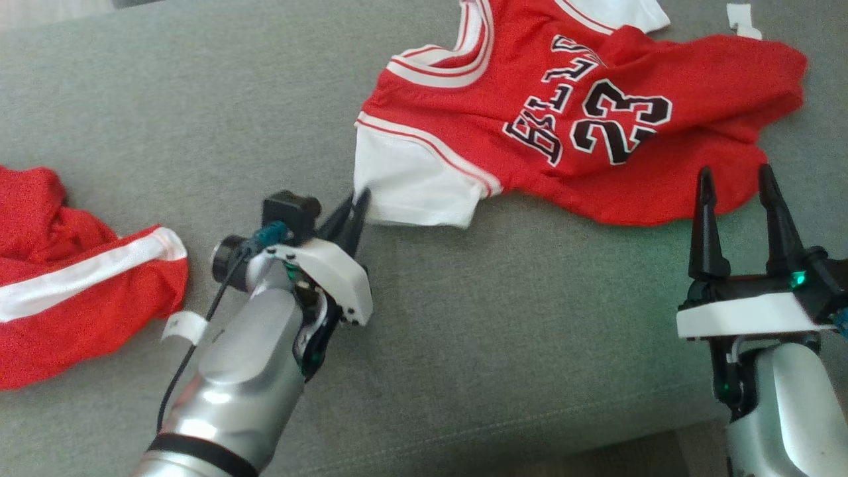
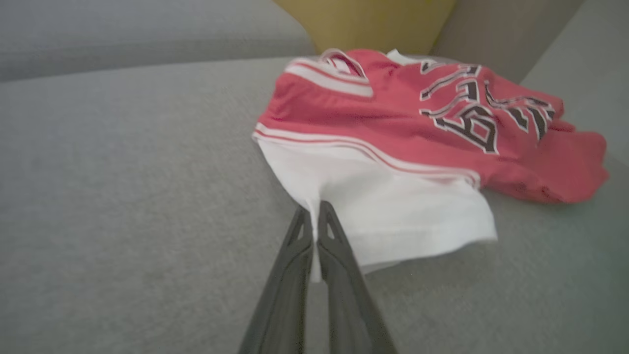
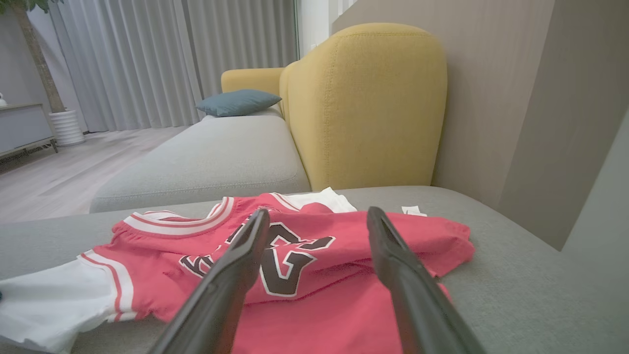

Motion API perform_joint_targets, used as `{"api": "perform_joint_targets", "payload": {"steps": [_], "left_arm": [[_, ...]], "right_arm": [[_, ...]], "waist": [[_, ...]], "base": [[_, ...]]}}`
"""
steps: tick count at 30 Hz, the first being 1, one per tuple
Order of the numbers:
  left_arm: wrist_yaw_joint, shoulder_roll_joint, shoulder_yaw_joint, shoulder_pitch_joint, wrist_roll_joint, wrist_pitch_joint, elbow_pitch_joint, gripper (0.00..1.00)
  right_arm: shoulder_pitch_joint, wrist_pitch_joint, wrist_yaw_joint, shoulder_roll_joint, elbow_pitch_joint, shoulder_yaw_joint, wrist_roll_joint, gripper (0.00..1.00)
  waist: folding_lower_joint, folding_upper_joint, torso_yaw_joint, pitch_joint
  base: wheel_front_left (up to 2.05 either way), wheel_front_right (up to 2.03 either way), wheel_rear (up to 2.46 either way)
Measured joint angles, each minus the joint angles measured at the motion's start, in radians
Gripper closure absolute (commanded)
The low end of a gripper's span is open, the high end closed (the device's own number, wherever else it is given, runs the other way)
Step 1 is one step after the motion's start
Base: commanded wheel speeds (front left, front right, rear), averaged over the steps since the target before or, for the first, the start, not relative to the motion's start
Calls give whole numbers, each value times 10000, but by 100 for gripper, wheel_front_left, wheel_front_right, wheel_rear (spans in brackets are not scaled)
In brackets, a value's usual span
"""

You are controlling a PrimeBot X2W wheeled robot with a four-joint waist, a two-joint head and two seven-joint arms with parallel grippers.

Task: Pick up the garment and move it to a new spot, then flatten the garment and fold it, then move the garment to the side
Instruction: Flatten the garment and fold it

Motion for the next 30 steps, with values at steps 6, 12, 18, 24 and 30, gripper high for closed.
{"api": "perform_joint_targets", "payload": {"steps": [6, 12, 18, 24, 30], "left_arm": [[535, 192, 966, 247, 36, -128, -1427, 100], [911, 435, 2090, 1442, 422, -130, -2970, 100], [909, 445, 2623, 2381, 775, -128, -3244, 6], [876, 280, 3269, 2838, 920, -130, -3768, 0], [685, 138, 3440, 3611, 1104, -130, -4452, 0]], "right_arm": [[26, 0, 0, 0, 146, 2, -19, 0], [61, 0, 0, -2, 345, 90, -33, 0], [72, 0, 0, -2, 740, 385, -29, 0], [376, 13, 0, 2, 1308, 130, 240, 0], [668, 232, 0, 0, 2146, -830, 240, 0]], "waist": [[0, 0, 402, -296], [0, 0, 801, -496], [0, 0, 958, -647], [0, 0, 909, -863], [0, 0, 976, -1012]], "base": [[0, 0, 0], [0, 0, 0], [0, 0, 0], [0, 0, 0], [0, 0, 0]]}}
